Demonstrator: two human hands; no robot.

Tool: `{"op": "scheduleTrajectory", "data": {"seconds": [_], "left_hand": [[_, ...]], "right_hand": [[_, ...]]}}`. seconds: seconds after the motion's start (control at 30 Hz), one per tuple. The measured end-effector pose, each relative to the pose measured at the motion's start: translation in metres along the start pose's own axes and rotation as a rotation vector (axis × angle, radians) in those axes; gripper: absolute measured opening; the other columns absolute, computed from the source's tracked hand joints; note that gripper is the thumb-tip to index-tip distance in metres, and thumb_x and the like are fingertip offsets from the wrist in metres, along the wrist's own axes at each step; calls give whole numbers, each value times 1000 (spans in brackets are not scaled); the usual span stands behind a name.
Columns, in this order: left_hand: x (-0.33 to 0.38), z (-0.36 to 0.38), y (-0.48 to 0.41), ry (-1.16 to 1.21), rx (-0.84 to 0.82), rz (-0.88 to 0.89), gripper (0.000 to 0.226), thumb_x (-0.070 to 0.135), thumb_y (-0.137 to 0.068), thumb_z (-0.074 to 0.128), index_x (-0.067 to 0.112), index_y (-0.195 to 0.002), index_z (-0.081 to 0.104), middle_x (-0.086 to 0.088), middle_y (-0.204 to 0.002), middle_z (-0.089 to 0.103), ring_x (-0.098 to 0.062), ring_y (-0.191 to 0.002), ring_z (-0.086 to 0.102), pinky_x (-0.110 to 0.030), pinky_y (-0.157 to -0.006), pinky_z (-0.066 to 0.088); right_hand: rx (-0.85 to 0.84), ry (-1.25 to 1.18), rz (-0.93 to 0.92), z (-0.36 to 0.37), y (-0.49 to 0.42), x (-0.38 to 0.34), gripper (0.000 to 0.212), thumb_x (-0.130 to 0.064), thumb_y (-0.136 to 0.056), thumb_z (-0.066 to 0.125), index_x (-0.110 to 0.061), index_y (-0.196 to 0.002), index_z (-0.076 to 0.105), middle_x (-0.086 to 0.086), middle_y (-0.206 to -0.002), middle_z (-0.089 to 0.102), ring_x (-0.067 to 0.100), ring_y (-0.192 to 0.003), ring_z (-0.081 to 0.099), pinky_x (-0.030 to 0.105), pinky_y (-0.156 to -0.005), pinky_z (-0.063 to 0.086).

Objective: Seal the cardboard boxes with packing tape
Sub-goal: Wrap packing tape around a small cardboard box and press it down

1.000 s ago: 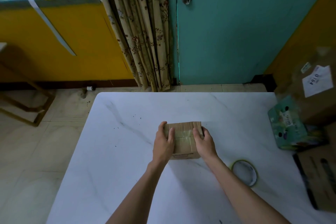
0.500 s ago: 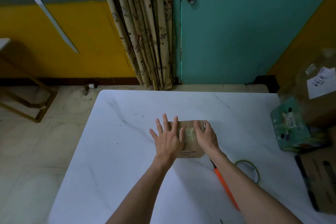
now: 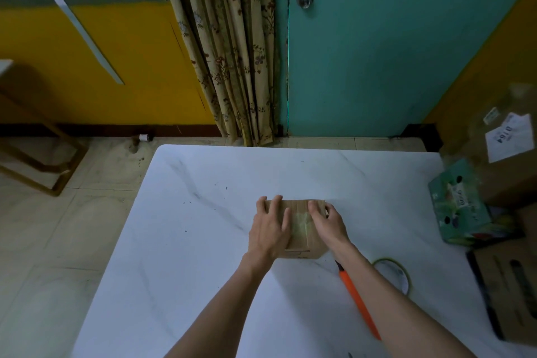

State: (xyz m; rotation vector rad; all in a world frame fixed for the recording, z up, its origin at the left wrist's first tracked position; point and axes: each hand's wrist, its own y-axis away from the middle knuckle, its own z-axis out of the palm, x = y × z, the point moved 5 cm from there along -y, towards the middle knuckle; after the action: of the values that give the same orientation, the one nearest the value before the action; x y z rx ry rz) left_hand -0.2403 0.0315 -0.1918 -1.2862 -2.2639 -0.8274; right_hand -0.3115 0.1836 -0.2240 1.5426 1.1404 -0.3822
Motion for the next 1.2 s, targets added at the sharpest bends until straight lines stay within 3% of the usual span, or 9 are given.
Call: {"op": "scheduleTrajectory", "data": {"seconds": [0.2,0.33,0.47,0.6,0.73,0.8,0.87,1.03,1.2], "left_hand": [[-7,2,13,361,24,-118,77,55,-102,44,20,-161,9,-4,-155,39,-24,-136,46,-34,-107,41],[-11,3,12,500,-11,-201,50,52,-103,46,24,-144,42,9,-116,63,-17,-109,61,-26,-90,44],[-14,6,8,443,29,-182,36,50,-103,48,22,-125,52,11,-97,65,-18,-95,63,-27,-76,45],[-20,7,7,513,0,-202,54,59,-98,51,27,-141,45,8,-117,65,-21,-112,63,-36,-96,51],[-23,13,12,703,-110,-331,87,72,-93,47,33,-161,9,-2,-139,49,-26,-128,52,-42,-109,43],[-21,16,14,672,-115,-322,72,69,-97,40,22,-152,37,1,-136,55,-23,-124,56,-38,-102,47],[-18,18,13,634,-89,-274,54,65,-101,36,22,-120,62,2,-118,67,-19,-108,63,-34,-88,51],[-20,21,5,552,-77,-205,47,61,-101,37,25,-114,64,4,-107,70,-15,-101,67,-43,-94,55],[-21,19,7,589,-110,-230,53,66,-99,38,23,-124,58,3,-118,66,-16,-107,63,-39,-95,52]], "right_hand": [[63,-13,-21,-5,14,12,49,-60,-94,51,-21,-123,55,-1,-117,62,20,-103,58,31,-85,44],[104,10,-27,-3,15,12,50,-64,-92,51,-19,-108,66,-2,-101,68,23,-100,63,31,-82,46],[116,53,-44,-2,13,13,51,-67,-90,50,-20,-103,67,0,-96,69,27,-98,64,38,-87,51],[141,76,-53,-6,17,10,66,-69,-92,42,-13,-118,66,6,-113,69,29,-105,62,36,-89,49],[219,66,-49,-17,30,9,60,-61,-100,27,-15,-93,65,1,-86,62,24,-86,57,33,-74,39],[213,56,-57,-17,35,15,58,-60,-101,26,-18,-97,66,-1,-90,63,23,-90,58,32,-75,40],[204,40,-61,-16,35,21,60,-61,-101,29,-17,-105,70,1,-93,67,25,-93,61,33,-77,44],[233,-14,-75,-15,35,17,49,-56,-100,40,-23,-66,54,-2,-64,56,25,-75,58,33,-64,38],[244,-139,-126,-34,41,30,45,-46,-102,44,-12,-84,67,4,-81,69,20,-78,62,33,-70,44]]}}
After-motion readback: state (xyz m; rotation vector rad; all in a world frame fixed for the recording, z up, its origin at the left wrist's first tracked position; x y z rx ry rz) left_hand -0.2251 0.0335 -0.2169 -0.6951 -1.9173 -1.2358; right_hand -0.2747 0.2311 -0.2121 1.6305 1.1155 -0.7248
